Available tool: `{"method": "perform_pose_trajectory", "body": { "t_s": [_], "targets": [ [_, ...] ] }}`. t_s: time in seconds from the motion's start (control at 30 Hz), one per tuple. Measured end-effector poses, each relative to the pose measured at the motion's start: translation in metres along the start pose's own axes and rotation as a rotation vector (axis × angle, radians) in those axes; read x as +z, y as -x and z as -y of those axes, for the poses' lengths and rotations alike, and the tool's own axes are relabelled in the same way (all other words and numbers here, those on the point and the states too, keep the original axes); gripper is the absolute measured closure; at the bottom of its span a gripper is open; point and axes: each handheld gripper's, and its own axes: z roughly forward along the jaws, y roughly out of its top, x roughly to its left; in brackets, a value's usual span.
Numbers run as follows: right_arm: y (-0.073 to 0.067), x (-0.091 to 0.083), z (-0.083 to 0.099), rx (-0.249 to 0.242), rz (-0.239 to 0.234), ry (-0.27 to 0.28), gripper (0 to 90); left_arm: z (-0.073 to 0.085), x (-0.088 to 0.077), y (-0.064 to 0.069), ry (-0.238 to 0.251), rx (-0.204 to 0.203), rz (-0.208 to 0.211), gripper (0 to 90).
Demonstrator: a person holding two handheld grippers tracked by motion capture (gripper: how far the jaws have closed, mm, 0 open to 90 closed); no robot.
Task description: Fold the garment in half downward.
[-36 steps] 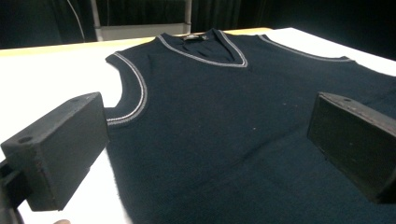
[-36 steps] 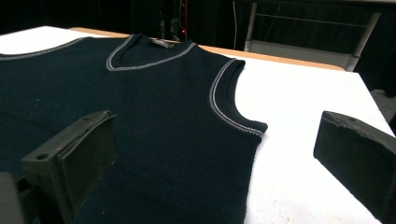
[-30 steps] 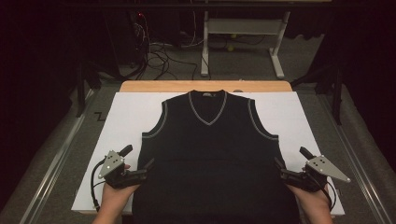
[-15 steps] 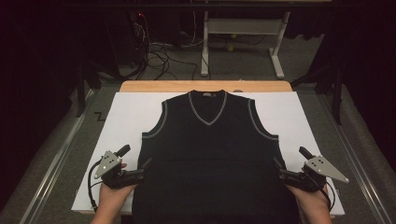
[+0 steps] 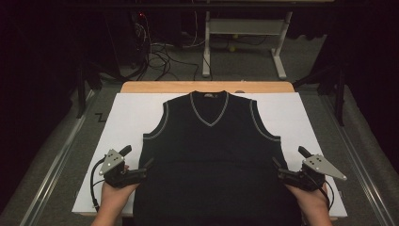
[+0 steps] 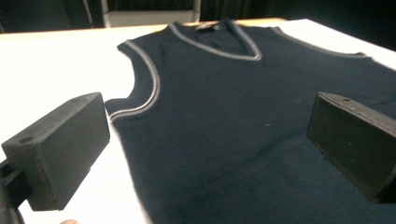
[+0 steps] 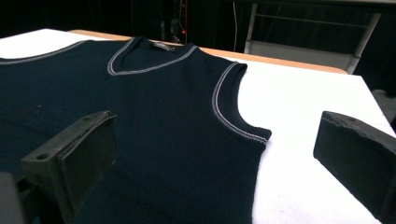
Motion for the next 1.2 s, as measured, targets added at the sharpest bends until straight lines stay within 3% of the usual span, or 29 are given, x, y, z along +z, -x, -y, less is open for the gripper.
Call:
{"method": "perform_pose_trajectory", "body": {
  "t_s": [0.2,0.4,0.5,0.57,0.6,0.63,0.7,0.73,0.77,0.83,1.0,1.07,1.2],
  "targets": [
    [-0.002,0.008,-0.004,-0.003,-0.010,-0.033,1.2,-0.002,0.007,-0.005,-0.062,-0.019,-0.028,0.0],
    [-0.003,0.016,-0.007,-0.003,-0.003,-0.061,7.4,-0.002,0.013,-0.008,-0.120,-0.038,-0.044,0.0],
    [-0.002,0.019,-0.007,0.007,0.001,-0.092,11.7,-0.001,0.015,-0.010,-0.148,-0.043,-0.041,4.3],
    [0.000,0.022,-0.006,0.015,0.006,-0.118,15.4,-0.001,0.017,-0.010,-0.174,-0.043,-0.050,6.4],
    [0.001,0.024,-0.006,0.022,0.006,-0.129,16.3,0.000,0.017,-0.011,-0.177,-0.043,-0.046,11.7],
    [0.004,0.027,-0.005,0.036,0.011,-0.168,20.9,0.000,0.017,-0.011,-0.189,-0.050,-0.049,14.0],
    [0.006,0.029,-0.005,0.041,0.008,-0.187,22.2,0.000,0.019,-0.013,-0.233,-0.063,-0.067,14.2],
    [0.010,0.034,-0.003,0.056,0.005,-0.242,26.8,0.001,0.020,-0.015,-0.253,-0.073,-0.065,23.0],
    [0.010,0.034,-0.003,0.056,0.005,-0.242,26.8,0.002,0.020,-0.016,-0.268,-0.079,-0.066,23.0],
    [0.016,0.037,-0.001,0.088,-0.015,-0.296,31.7,0.003,0.023,-0.018,-0.316,-0.093,-0.077,27.4],
    [0.018,0.037,0.001,0.105,-0.029,-0.345,36.8,0.006,0.027,-0.019,-0.377,-0.089,-0.065,38.0],
    [0.018,0.037,0.002,0.097,-0.033,-0.362,37.7,0.006,0.029,-0.017,-0.406,-0.067,-0.066,38.3],
    [0.018,0.038,0.006,0.104,-0.041,-0.399,37.7,0.007,0.030,-0.012,-0.419,-0.026,-0.086,41.4]
  ]
}}
